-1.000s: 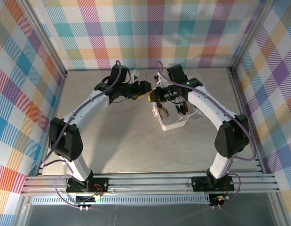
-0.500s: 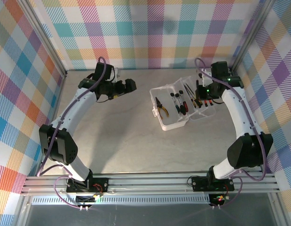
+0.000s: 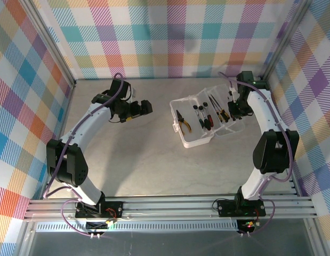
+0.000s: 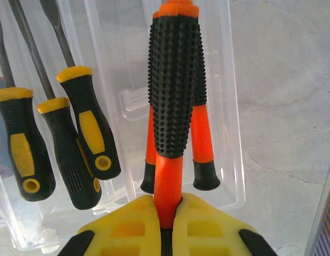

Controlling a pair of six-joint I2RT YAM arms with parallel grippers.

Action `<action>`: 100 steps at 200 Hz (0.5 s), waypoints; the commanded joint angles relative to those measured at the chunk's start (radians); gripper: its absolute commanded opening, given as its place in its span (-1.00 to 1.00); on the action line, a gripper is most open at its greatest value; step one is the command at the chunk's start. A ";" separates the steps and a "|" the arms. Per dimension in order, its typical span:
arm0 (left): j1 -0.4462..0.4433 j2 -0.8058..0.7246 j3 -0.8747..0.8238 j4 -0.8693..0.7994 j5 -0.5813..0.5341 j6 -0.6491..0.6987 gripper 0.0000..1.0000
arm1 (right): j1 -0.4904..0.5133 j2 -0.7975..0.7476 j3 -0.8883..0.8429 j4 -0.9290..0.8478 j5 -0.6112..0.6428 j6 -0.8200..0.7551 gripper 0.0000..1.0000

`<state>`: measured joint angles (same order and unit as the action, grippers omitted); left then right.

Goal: Pack the tool kit

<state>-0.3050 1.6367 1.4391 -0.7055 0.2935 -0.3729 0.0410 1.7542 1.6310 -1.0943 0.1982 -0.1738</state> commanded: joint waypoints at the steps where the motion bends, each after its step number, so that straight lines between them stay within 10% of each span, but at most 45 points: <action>1: -0.003 -0.018 -0.011 -0.006 0.004 0.016 0.99 | 0.002 0.016 0.033 -0.019 0.017 -0.013 -1.00; 100: -0.003 -0.006 -0.010 -0.009 0.007 0.017 0.99 | 0.003 0.056 0.053 -0.012 -0.012 -0.006 -0.73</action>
<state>-0.3050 1.6367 1.4368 -0.7052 0.2939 -0.3725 0.0410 1.8034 1.6459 -1.0935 0.2005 -0.1734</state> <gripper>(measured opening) 0.995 0.132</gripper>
